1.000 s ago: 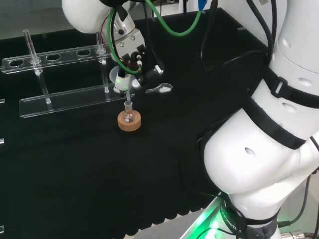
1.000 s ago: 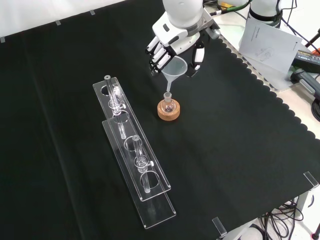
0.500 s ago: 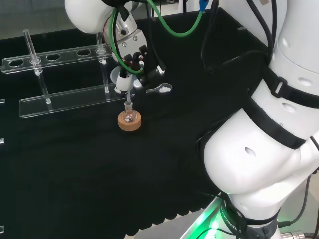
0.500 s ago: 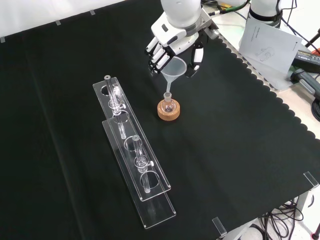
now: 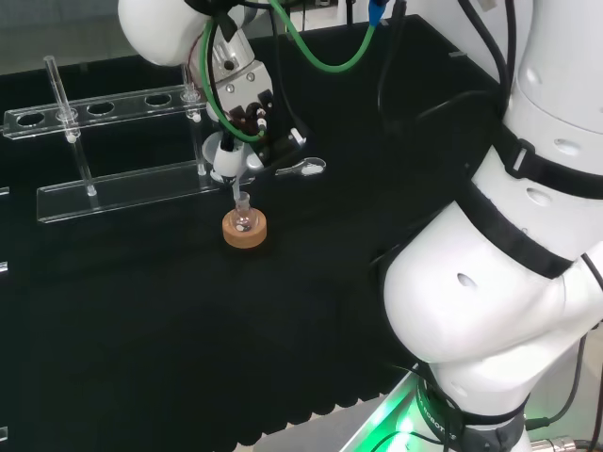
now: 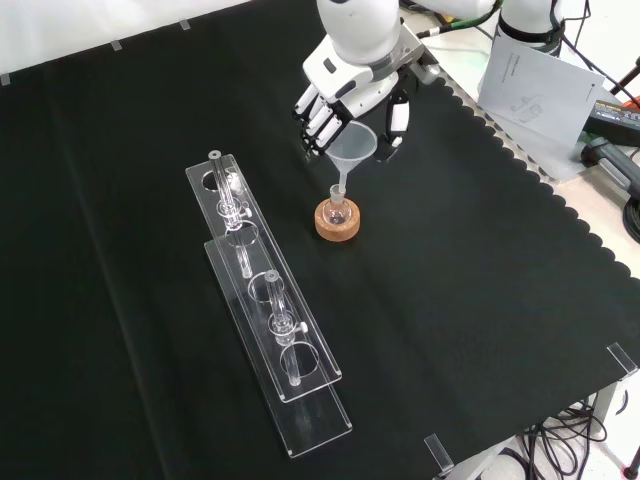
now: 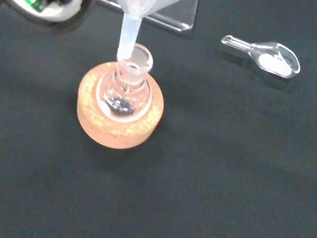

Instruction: Place the funnel on the round-bottom flask.

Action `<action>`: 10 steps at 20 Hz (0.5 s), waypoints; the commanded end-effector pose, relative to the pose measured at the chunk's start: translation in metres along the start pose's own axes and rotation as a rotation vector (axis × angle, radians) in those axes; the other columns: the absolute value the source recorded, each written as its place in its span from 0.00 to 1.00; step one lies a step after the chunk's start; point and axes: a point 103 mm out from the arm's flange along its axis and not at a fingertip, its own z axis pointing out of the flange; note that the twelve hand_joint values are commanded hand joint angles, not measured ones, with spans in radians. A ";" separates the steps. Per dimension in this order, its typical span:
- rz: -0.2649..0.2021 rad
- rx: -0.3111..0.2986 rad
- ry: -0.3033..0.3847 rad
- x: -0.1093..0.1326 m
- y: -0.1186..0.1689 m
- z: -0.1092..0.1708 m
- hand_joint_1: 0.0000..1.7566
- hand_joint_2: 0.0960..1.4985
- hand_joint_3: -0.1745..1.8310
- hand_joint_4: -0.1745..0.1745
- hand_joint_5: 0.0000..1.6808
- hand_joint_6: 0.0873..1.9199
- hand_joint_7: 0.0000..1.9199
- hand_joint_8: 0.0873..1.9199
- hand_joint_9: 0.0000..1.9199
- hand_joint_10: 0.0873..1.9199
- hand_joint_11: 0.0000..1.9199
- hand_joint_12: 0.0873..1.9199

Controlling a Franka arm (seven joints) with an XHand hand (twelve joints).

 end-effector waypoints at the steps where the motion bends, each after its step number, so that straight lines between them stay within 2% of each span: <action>1: 0.012 -0.001 -0.034 -0.001 0.012 0.008 0.47 0.45 0.40 0.36 0.36 0.00 0.29 0.36 0.46 0.26 0.24 0.68; 6: 0.008 0.004 -0.028 -0.003 0.013 0.010 0.47 0.45 0.40 0.36 0.36 0.00 0.29 0.36 0.46 0.26 0.24 0.68; 10: -0.019 0.002 -0.020 -0.003 0.015 0.011 0.47 0.45 0.40 0.36 0.36 0.00 0.29 0.36 0.46 0.26 0.24 0.68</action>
